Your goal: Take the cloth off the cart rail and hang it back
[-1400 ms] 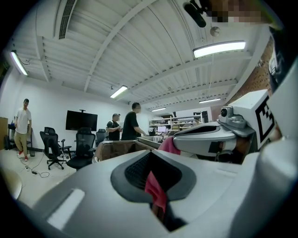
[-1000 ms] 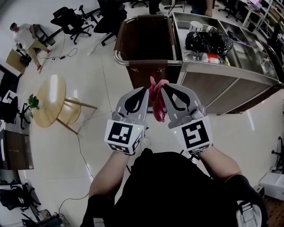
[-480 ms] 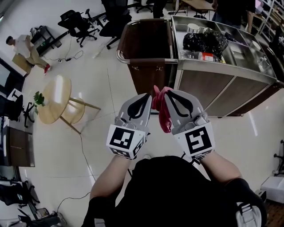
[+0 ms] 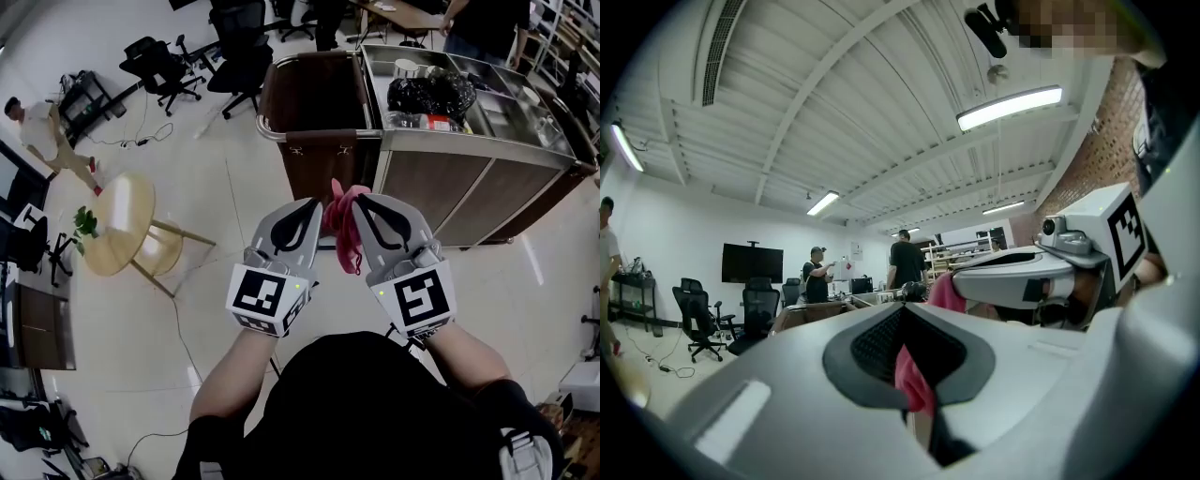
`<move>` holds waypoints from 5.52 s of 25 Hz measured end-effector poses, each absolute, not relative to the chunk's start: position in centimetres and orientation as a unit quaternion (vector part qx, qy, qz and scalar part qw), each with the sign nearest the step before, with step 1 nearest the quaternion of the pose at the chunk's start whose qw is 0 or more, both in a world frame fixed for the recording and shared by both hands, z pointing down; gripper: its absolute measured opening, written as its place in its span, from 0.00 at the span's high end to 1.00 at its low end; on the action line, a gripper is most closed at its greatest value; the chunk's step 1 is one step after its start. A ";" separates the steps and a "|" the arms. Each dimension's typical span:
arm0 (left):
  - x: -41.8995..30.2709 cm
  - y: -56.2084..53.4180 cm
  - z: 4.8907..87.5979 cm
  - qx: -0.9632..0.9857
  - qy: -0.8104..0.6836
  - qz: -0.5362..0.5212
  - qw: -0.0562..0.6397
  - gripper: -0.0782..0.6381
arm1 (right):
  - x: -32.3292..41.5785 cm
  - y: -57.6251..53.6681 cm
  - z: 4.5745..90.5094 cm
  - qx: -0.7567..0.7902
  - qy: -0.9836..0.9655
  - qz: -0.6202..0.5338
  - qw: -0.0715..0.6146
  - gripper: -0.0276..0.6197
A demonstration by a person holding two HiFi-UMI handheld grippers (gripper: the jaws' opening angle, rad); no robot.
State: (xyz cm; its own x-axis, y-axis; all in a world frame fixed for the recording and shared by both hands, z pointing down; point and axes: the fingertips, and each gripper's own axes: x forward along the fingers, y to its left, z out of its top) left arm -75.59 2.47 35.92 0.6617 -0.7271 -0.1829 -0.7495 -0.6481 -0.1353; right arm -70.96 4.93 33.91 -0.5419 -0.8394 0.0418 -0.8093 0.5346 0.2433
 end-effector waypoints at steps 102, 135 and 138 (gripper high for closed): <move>-19.0 13.1 36.7 -0.995 -0.012 0.044 0.086 0.89 | -17.4 19.8 33.8 0.807 -0.583 -0.042 0.080 0.94; 6.8 0.6 37.4 -0.997 -0.018 0.033 0.064 0.89 | 9.8 7.2 34.3 0.816 -0.572 -0.016 0.084 0.94; 10.4 1.0 37.4 -0.997 -0.013 0.027 0.066 0.89 | 13.4 7.5 34.2 0.812 -0.578 -0.015 0.080 0.94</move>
State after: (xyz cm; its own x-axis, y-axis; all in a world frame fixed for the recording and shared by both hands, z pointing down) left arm 10.41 0.99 37.36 0.9983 0.0294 -0.0513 0.0223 -0.9909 -0.1330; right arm 13.45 7.49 34.16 0.3303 -0.9415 0.0672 -0.9366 -0.3181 0.1472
